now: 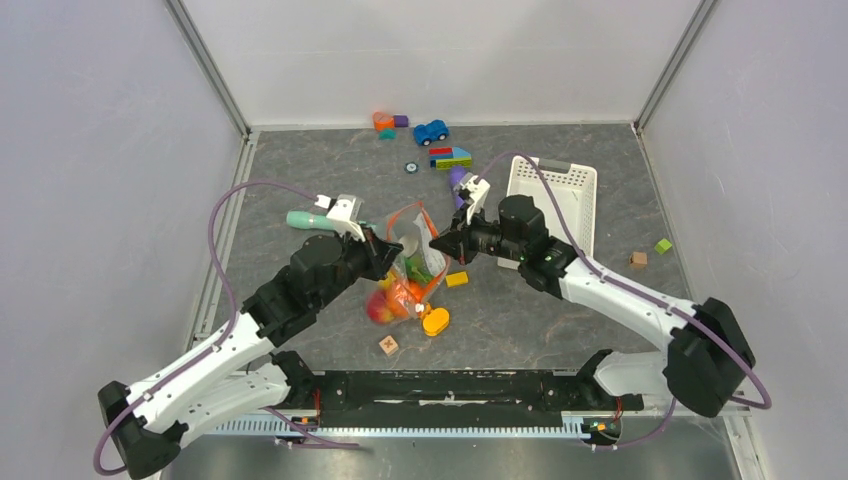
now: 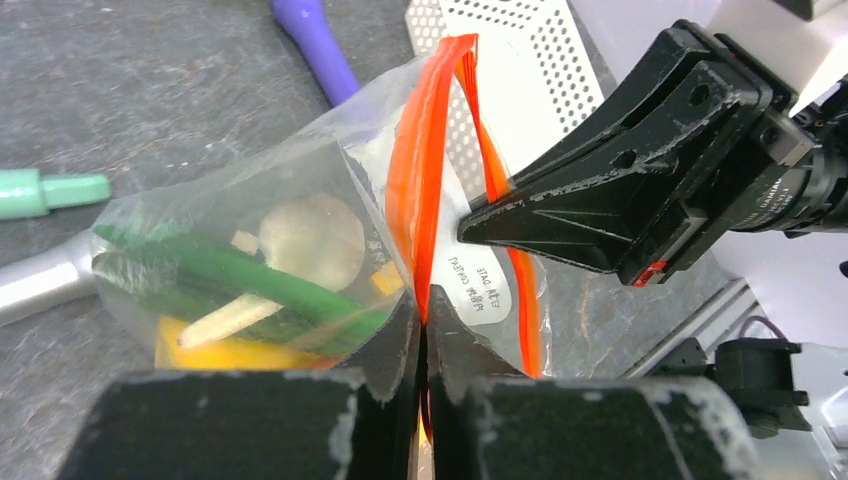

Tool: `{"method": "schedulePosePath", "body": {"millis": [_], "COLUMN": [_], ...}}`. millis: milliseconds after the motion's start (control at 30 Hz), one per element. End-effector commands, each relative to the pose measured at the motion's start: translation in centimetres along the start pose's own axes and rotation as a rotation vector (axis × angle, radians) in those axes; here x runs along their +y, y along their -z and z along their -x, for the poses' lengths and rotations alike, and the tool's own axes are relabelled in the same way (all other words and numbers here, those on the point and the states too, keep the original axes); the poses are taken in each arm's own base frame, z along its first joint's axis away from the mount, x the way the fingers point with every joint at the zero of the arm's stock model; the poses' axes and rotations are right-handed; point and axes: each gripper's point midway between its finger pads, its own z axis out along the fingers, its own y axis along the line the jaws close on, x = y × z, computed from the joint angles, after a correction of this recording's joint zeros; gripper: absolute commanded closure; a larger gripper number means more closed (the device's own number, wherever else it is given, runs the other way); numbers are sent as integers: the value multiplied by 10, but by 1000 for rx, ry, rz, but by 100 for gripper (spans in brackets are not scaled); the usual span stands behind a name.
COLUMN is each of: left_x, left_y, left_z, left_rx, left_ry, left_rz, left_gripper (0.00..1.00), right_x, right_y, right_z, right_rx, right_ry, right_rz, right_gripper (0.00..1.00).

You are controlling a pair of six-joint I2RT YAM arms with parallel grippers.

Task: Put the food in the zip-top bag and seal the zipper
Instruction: Zip the zipper food storage bag at the center of the board.

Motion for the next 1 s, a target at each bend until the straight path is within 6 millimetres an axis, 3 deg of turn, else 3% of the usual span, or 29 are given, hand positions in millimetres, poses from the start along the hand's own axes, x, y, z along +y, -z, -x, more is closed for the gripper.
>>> {"method": "schedulePosePath", "body": {"millis": [0, 267, 333, 433, 467, 833, 967], "left_x": [-40, -69, -72, -70, -66, -28, -45], "left_y": [-6, -32, -35, -34, -33, 7, 18], "left_z": [39, 53, 54, 50, 47, 1, -16], "left_rx": [-93, -89, -82, -55, -46, 5, 24], "left_ry": [-33, -70, -86, -117, -126, -287, -340], "left_rz": [-148, -221, -230, -222, -213, -216, -370], "left_gripper": [92, 87, 65, 11, 2, 0, 0], "right_x": [-9, -40, -44, -49, -49, -61, -66], "right_y": [25, 66, 72, 74, 73, 55, 49], "right_z": [41, 58, 60, 61, 62, 81, 90], "right_rx": [-86, -210, -263, -305, -311, -365, -371], "right_ry": [-8, -75, -102, -137, -148, -225, -240], "right_rz": [-149, -417, -446, -469, -472, -503, -532], "right_gripper": [99, 100, 100, 100, 100, 97, 91]}}
